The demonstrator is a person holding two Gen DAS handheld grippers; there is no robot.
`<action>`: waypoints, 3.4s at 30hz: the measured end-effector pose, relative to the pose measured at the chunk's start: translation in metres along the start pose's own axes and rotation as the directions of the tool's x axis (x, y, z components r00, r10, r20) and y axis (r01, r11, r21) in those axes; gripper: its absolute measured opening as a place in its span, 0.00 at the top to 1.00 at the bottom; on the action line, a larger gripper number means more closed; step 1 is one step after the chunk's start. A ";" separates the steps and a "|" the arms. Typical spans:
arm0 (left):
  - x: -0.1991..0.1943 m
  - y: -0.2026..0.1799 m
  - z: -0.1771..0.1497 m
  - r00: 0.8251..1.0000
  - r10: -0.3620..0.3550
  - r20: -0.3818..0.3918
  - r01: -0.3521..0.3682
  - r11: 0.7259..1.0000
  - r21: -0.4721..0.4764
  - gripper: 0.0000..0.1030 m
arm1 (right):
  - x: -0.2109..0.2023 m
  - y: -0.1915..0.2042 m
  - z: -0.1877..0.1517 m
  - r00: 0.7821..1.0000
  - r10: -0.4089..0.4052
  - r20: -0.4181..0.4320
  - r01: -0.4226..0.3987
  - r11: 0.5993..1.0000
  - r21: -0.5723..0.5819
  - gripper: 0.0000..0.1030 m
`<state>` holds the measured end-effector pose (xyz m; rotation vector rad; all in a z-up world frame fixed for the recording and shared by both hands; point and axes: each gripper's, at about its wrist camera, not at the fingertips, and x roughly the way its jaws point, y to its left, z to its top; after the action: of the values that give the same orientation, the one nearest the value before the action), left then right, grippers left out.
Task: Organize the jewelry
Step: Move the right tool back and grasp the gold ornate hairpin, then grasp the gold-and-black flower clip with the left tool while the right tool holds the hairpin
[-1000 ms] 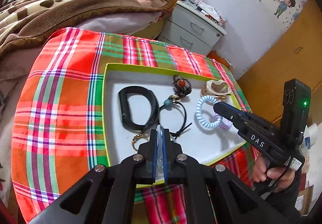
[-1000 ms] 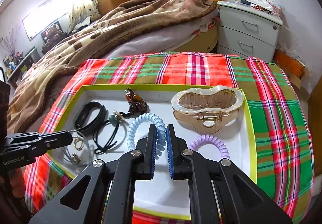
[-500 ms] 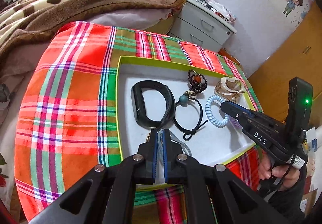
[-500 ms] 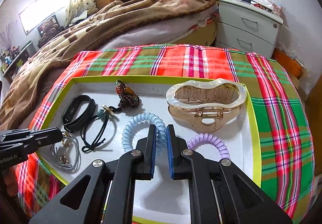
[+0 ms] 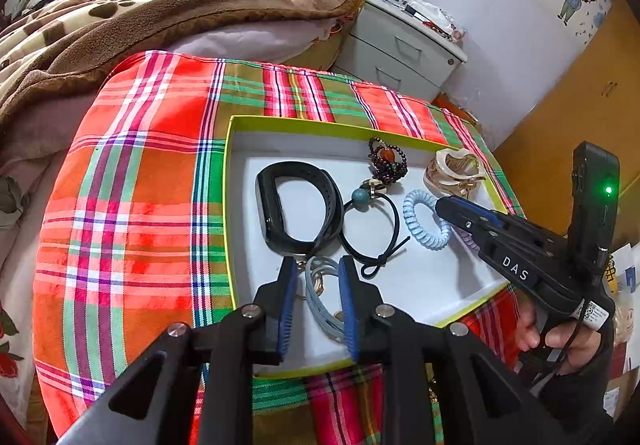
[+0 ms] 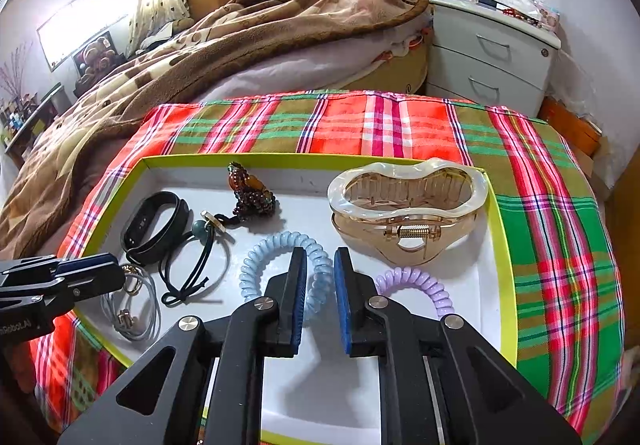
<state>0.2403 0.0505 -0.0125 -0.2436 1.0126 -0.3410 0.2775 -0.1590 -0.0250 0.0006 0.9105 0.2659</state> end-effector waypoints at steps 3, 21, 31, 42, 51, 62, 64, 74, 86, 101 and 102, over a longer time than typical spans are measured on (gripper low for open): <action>-0.003 0.000 0.000 1.000 0.003 0.007 -0.003 1.000 -0.005 0.67 | -0.004 0.000 -0.001 1.000 0.002 0.007 -0.002 1.000 0.003 0.86; -0.044 -0.019 -0.034 0.998 -0.003 0.070 0.002 1.000 0.014 0.63 | -0.064 0.007 -0.054 0.993 0.107 0.056 -0.112 0.989 0.091 0.72; -0.059 -0.020 -0.063 0.997 -0.015 0.071 0.015 1.000 0.000 0.63 | -0.087 0.028 -0.083 0.993 0.083 0.087 -0.090 0.992 0.090 0.61; -0.072 -0.016 -0.082 0.997 -0.015 0.079 0.016 1.000 -0.013 0.63 | -0.070 0.039 -0.096 0.993 0.115 0.033 -0.119 0.980 0.160 0.61; -0.074 -0.009 -0.096 0.998 -0.008 0.064 0.010 1.000 -0.026 0.63 | -0.059 0.050 -0.102 0.997 0.074 -0.002 -0.073 0.985 0.155 0.72; -0.073 -0.010 -0.099 0.998 -0.016 0.055 0.017 1.000 -0.024 0.63 | -0.066 0.048 -0.106 0.999 0.043 0.012 -0.044 0.989 0.138 0.83; -0.071 -0.012 -0.099 0.999 -0.016 0.051 0.017 1.000 -0.022 0.63 | -0.070 0.045 -0.107 0.999 0.046 0.023 -0.049 0.988 0.144 0.83; -0.055 -0.033 -0.098 0.999 -0.042 0.003 0.042 0.999 0.026 0.63 | -0.089 0.021 -0.112 0.997 0.032 0.067 -0.044 0.982 0.184 0.83; -0.026 -0.077 -0.091 0.998 -0.030 -0.051 0.038 0.986 0.162 0.63 | -0.108 -0.015 -0.126 0.995 -0.013 0.100 -0.012 0.969 0.247 0.83; 0.001 -0.109 -0.095 0.988 0.155 -0.027 -0.134 0.923 0.361 0.61 | -0.118 -0.039 -0.137 0.993 -0.032 0.115 -0.003 0.958 0.285 0.83; 0.001 -0.109 -0.094 0.987 0.156 -0.026 -0.136 0.924 0.357 0.61 | -0.118 -0.040 -0.138 0.993 -0.031 0.116 -0.003 0.958 0.287 0.83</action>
<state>0.1417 -0.0537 -0.0227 0.1691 0.9972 -0.3893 0.1103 -0.2401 -0.0224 0.2762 0.8225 0.1170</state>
